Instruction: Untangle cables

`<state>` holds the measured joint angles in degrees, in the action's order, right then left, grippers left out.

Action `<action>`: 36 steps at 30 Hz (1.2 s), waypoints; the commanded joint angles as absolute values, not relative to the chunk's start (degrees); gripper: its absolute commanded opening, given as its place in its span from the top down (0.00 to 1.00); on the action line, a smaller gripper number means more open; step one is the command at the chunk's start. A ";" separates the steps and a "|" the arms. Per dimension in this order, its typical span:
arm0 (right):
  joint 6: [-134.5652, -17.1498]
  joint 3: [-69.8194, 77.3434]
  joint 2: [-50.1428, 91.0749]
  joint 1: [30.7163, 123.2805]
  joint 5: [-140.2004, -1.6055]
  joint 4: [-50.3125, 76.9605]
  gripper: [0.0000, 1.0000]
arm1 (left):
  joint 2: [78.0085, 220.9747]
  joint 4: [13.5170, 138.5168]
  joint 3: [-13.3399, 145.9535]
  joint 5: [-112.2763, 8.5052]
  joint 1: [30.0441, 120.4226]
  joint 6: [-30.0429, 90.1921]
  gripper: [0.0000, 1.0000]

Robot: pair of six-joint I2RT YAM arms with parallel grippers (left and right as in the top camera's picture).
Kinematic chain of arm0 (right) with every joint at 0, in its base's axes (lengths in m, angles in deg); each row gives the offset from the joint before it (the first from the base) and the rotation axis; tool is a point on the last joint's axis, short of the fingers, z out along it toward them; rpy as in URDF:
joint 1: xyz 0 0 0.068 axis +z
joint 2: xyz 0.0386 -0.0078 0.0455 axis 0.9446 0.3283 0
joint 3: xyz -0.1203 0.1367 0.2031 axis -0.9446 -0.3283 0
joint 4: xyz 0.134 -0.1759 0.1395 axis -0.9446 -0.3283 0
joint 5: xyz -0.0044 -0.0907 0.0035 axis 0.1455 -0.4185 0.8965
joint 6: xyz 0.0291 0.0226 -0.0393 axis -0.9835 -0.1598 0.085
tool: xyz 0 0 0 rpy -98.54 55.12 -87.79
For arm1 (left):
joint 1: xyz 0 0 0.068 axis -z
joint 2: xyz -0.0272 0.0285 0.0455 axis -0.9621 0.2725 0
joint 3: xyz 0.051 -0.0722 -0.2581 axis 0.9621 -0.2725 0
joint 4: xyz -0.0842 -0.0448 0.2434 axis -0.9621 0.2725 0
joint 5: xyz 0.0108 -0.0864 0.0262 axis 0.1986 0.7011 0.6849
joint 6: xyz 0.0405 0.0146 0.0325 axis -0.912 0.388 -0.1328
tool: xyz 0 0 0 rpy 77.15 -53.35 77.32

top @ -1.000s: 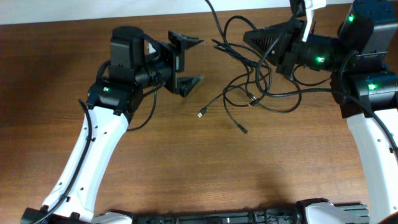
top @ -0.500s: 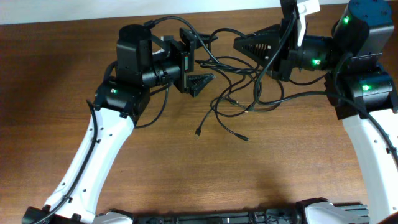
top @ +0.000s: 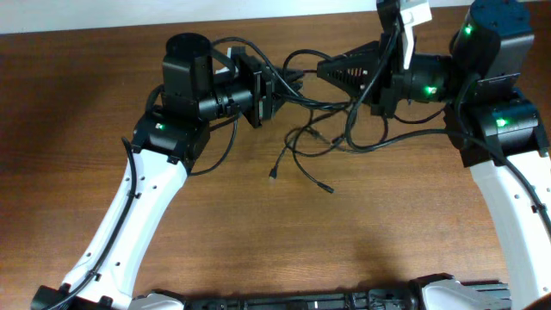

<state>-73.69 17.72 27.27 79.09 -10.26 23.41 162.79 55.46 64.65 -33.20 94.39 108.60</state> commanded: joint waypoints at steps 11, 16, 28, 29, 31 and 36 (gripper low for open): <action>-72.71 18.29 26.90 79.46 -34.87 -0.02 0.96 | 161.72 55.07 65.06 -38.90 87.81 86.70 1.00; -72.73 18.29 26.90 79.46 -42.52 -5.48 0.96 | 161.72 52.49 65.08 -39.89 87.42 75.90 1.00; -75.60 18.29 26.90 79.48 -44.49 -12.57 0.21 | 161.72 49.49 65.08 -43.47 87.53 64.44 1.00; -76.47 18.29 26.95 79.48 -44.49 -13.83 0.20 | 161.72 49.10 65.08 -43.78 87.53 64.44 1.00; -76.84 18.29 26.95 79.96 -44.73 -16.19 0.19 | 161.72 47.66 65.06 -43.75 87.70 64.53 1.00; -76.82 18.18 27.49 82.93 -49.43 -16.76 0.19 | 161.72 40.69 65.06 -43.54 90.74 68.95 1.00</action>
